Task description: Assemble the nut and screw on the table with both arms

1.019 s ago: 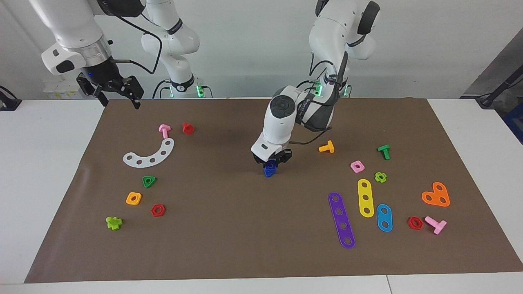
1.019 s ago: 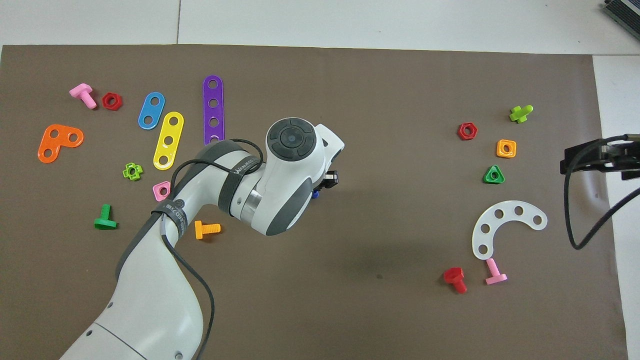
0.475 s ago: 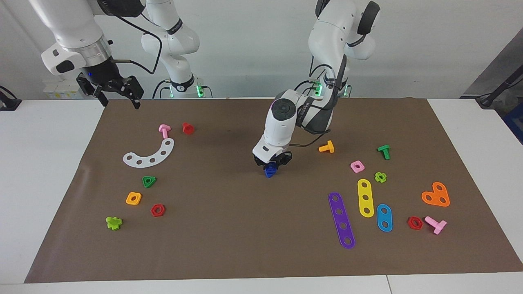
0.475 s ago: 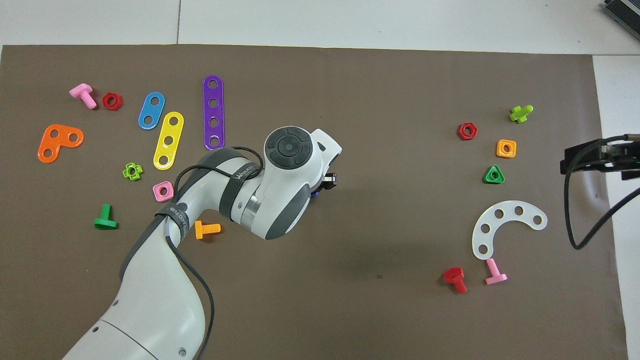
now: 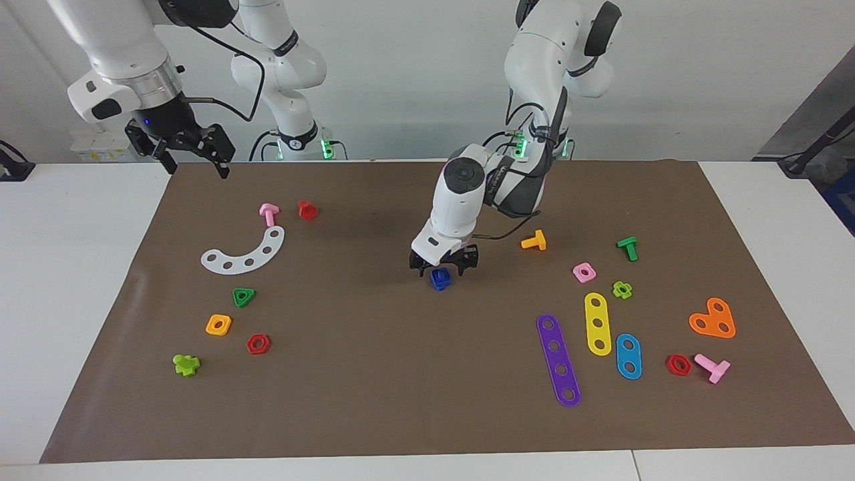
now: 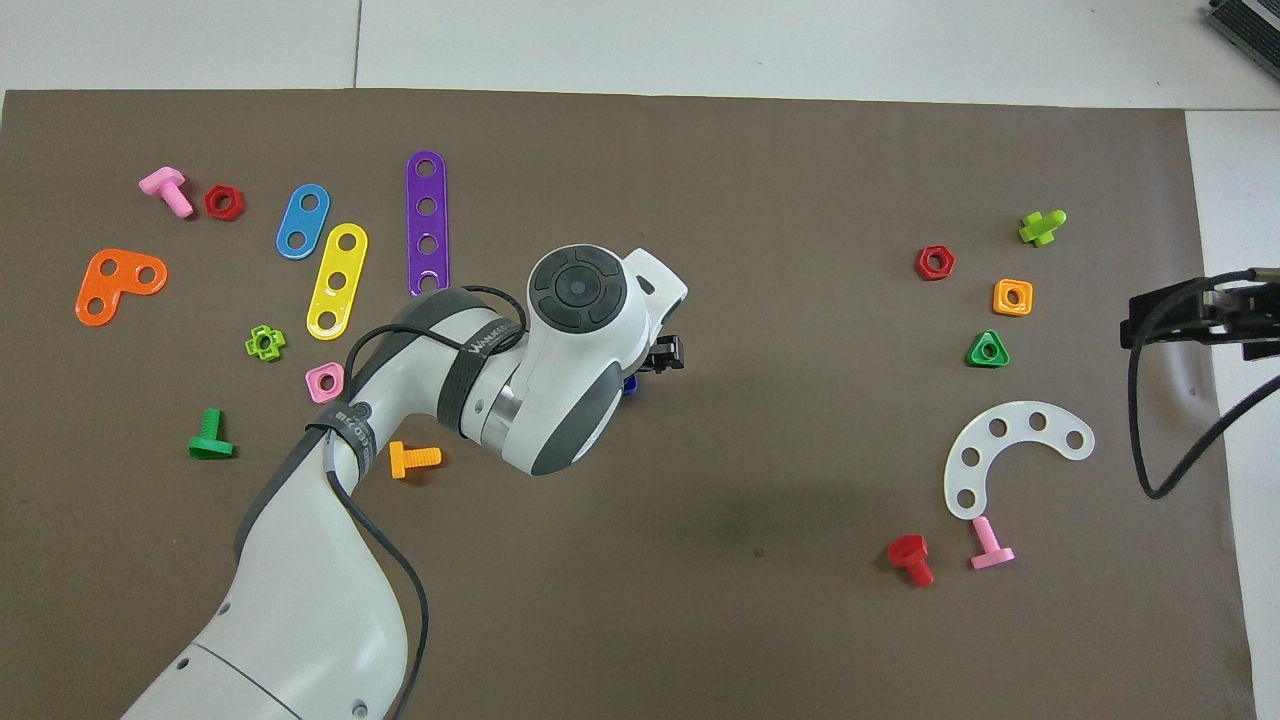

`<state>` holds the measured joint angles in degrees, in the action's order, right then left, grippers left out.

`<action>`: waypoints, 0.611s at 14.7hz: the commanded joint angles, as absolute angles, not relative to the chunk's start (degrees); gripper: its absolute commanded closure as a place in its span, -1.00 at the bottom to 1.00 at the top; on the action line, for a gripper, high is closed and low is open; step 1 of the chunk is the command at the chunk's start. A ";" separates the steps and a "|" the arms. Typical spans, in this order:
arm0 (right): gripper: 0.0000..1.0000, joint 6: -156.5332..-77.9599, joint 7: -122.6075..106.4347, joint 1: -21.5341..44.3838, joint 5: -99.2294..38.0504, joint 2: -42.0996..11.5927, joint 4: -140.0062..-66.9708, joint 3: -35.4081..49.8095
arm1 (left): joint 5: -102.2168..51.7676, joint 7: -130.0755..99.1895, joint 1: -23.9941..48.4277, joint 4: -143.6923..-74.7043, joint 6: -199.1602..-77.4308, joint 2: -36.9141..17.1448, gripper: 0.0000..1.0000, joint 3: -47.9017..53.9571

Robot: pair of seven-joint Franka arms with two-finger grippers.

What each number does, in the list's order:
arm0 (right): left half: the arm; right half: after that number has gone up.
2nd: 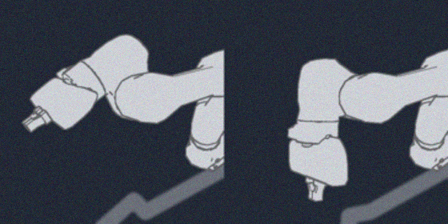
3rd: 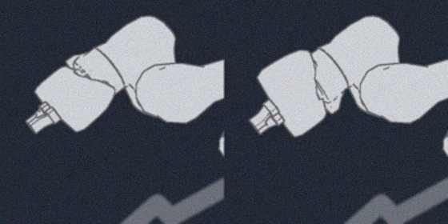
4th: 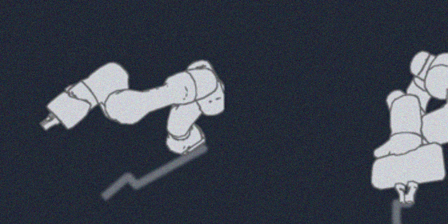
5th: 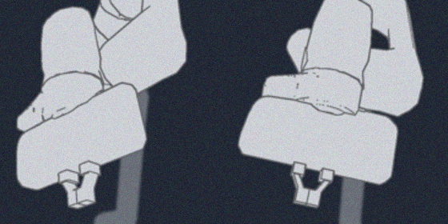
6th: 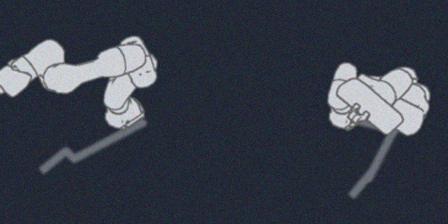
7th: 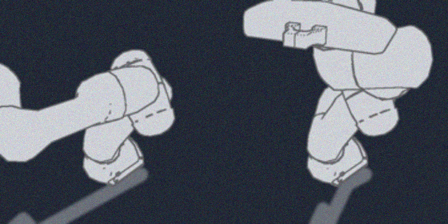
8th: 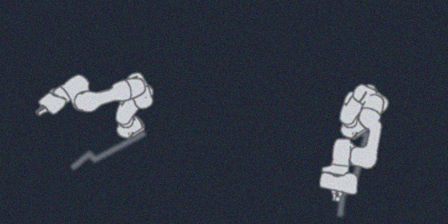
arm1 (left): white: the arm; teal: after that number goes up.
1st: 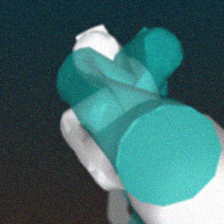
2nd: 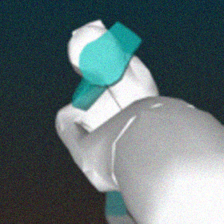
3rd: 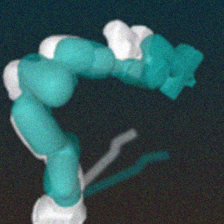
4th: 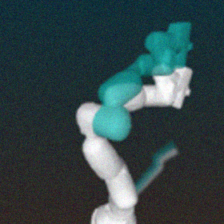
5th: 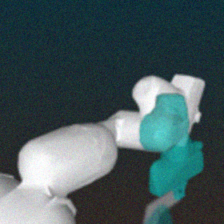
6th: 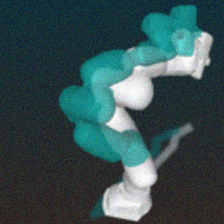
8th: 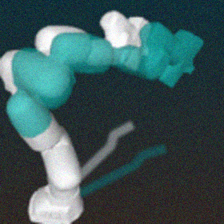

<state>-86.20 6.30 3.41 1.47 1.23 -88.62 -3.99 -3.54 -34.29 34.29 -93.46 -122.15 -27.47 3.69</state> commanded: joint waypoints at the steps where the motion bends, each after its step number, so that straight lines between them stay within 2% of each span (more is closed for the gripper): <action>1: -1.00 -86.22 5.01 3.52 1.23 2.20 -89.65 -4.31 | -3.87 -35.16 34.02 -87.99 -114.46 -26.90 -1.00 3.08; 3: -1.00 -86.22 5.01 3.52 1.23 2.20 -89.65 -4.31 | -3.69 -34.72 31.75 -85.35 -109.88 -26.02 -0.99 2.90; 9: -1.00 -86.13 5.01 3.52 1.23 2.20 -89.65 -4.31 | -3.43 -19.82 14.71 -85.17 -99.34 -15.04 -1.00 2.90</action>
<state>-86.20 6.30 3.41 1.47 1.23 -88.62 -3.99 -3.45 -25.92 19.94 -83.64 -103.20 -18.75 2.25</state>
